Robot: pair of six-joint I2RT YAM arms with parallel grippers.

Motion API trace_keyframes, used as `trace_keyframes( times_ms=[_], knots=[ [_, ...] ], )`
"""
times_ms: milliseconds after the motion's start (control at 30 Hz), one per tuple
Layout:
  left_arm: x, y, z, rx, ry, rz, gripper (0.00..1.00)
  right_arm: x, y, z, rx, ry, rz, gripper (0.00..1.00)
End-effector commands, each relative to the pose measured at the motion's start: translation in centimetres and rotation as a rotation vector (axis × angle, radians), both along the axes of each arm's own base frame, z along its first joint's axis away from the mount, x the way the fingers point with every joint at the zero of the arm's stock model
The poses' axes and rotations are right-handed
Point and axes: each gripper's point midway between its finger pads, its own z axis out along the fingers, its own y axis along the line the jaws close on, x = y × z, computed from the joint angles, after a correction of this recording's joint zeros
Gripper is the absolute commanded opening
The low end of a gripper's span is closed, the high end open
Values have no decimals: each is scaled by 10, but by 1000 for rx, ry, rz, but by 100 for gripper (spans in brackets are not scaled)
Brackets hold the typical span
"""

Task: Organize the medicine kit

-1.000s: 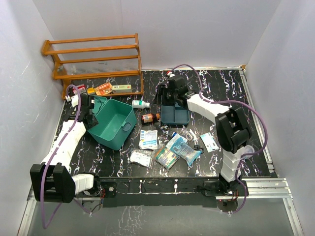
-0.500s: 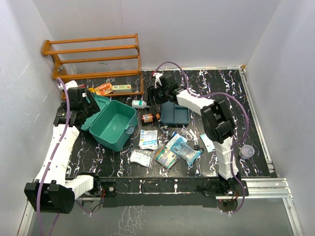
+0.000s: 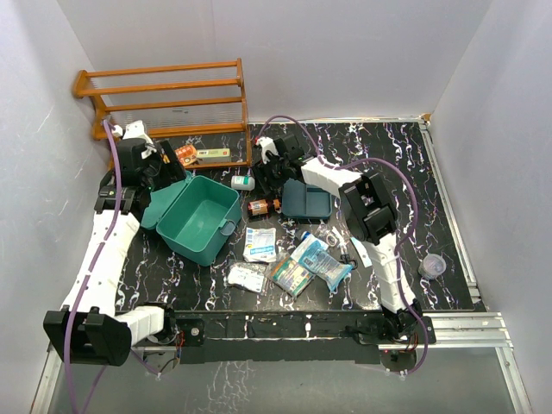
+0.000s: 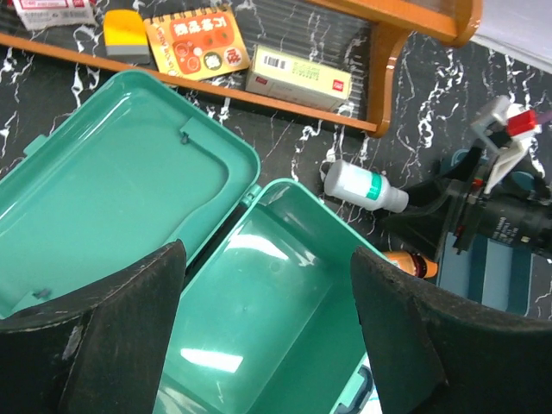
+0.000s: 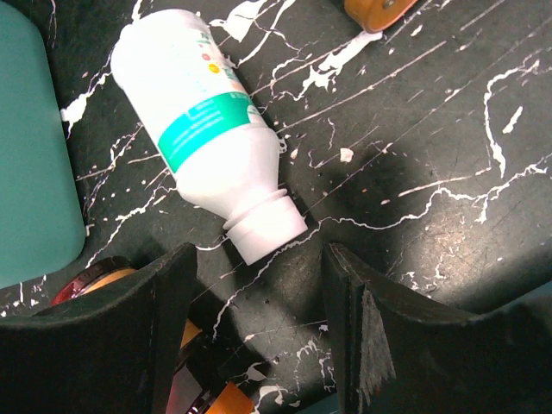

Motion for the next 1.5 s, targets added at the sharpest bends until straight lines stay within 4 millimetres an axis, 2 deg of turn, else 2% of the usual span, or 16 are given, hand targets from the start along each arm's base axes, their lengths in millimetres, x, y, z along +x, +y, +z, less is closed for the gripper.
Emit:
trace_keyframes(
  times_ms=[0, 100, 367, 567, 767, 867, 1167, 1467],
  knots=[
    [12, -7, 36, -7, -108, -49, 76, 11, 15, -1, 14, -61, 77, 58],
    [14, -4, 42, 19, -130, -53, 77, 13, 20, -9, 16, -51, 99, 57],
    [22, -1, 59, 87, -180, -81, 78, 8, 19, -24, -1, -55, 148, 52],
    [26, -5, 62, 92, -207, -112, 78, 0, 19, -17, -1, -88, 220, 26],
    [31, -21, 55, 110, -268, -230, 78, -4, 11, -1, -24, -126, 242, 7],
    [31, -37, 50, 142, -328, -360, 78, -10, 5, 13, -30, -129, 257, 1],
    [32, -74, 39, 174, -417, -618, 79, -43, -10, 66, 72, -35, 213, 0],
    [23, -125, 17, 246, -413, -865, 80, -61, -22, 93, 101, 63, 84, 0]
  ],
)
